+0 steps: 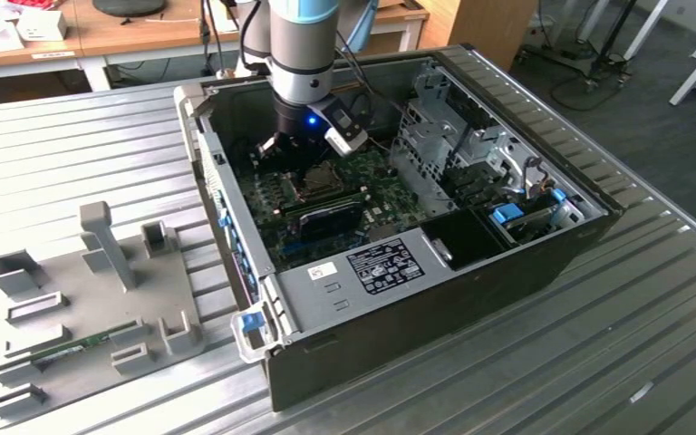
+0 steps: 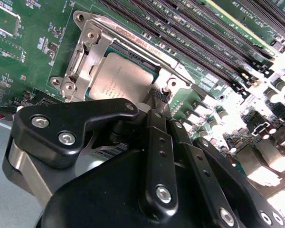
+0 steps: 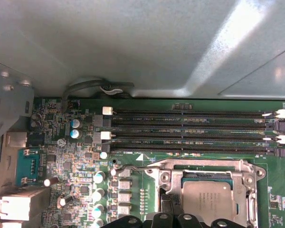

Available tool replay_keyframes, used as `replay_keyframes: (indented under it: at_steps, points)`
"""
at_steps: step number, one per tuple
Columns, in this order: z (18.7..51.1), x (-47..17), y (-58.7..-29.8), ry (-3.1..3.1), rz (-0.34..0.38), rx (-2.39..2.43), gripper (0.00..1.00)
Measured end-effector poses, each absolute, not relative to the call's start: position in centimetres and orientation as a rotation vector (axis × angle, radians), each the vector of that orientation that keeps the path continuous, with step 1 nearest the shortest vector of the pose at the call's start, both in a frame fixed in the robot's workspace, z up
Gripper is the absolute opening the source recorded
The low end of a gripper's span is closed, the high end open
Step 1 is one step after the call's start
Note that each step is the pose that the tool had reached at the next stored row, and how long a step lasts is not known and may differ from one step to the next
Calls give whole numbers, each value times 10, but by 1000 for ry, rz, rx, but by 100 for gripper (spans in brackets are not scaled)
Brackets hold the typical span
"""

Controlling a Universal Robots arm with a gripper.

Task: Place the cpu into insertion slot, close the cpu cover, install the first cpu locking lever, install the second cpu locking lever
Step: 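Close the cpu cover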

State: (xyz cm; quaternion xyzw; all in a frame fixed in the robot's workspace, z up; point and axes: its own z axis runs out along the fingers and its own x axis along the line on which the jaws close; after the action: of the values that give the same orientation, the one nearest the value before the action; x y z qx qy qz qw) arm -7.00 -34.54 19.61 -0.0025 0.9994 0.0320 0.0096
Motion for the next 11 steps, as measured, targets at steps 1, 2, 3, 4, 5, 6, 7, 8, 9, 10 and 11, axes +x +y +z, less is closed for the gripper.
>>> replay_keyframes:
  at_steps: [1,2,3,4,5,6,7,8,9,10,11]
  points:
    - [196,-70,-345,3121,100,-8,10]
    - [196,-70,-345,3121,100,-8,10]
    - [196,-70,-345,3121,100,-8,10]
    - [196,-70,-345,3121,100,-8,10]
    - [196,-70,-345,3121,100,-8,10]
    - [196,-70,-345,3121,100,-8,10]
    - [196,-70,-345,3121,100,-8,10]
    - [196,-70,-345,3121,100,-8,10]
    - [196,-70,-345,3121,100,-8,10]
    - [196,-70,-345,3121,100,-8,10]
    - [196,-70,-345,3121,100,-8,10]
